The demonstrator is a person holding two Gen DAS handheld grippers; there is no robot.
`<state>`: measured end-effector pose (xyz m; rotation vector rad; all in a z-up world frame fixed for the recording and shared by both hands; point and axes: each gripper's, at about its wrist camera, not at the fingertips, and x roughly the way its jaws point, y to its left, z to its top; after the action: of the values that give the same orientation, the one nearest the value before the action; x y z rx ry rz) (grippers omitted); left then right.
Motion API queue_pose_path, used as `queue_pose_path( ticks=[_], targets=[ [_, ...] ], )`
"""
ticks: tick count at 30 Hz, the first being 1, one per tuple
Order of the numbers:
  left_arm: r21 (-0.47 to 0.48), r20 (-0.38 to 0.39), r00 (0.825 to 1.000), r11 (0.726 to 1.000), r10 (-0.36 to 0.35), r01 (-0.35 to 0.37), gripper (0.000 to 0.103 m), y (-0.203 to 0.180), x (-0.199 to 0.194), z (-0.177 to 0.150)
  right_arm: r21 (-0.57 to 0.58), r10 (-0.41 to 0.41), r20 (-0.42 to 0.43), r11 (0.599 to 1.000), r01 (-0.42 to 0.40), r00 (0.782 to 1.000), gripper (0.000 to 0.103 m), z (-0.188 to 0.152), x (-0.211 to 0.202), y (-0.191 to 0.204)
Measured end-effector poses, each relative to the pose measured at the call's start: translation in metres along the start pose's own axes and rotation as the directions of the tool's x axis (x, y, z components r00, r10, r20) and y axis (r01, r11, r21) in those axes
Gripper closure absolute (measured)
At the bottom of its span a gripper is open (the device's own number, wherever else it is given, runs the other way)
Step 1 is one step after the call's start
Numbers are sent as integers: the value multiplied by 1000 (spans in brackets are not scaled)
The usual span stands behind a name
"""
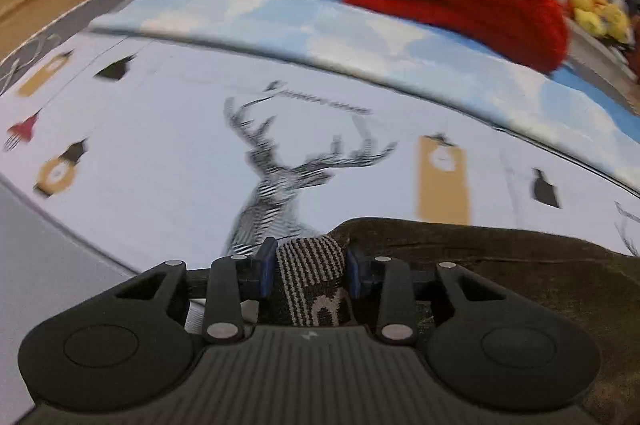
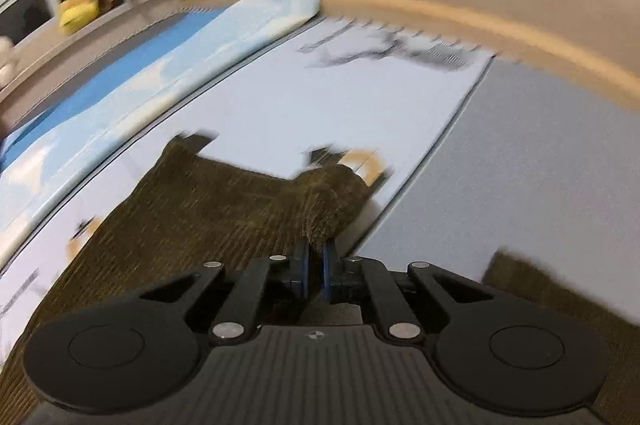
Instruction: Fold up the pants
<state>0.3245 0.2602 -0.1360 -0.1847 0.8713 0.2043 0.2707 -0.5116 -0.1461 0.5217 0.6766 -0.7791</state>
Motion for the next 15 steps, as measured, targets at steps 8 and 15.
queue_pose_path(
  ticks=[8,15],
  targets=[
    [-114,4,1000,994,2,-2,50,16,-28,19,93,104,-112,991,-94,988,83,8,-6,-30],
    [-153,-106,992,987,-74,57,50,17,-101,13,129,246,-58,963,-237,968,75,26,-95,-53]
  ],
)
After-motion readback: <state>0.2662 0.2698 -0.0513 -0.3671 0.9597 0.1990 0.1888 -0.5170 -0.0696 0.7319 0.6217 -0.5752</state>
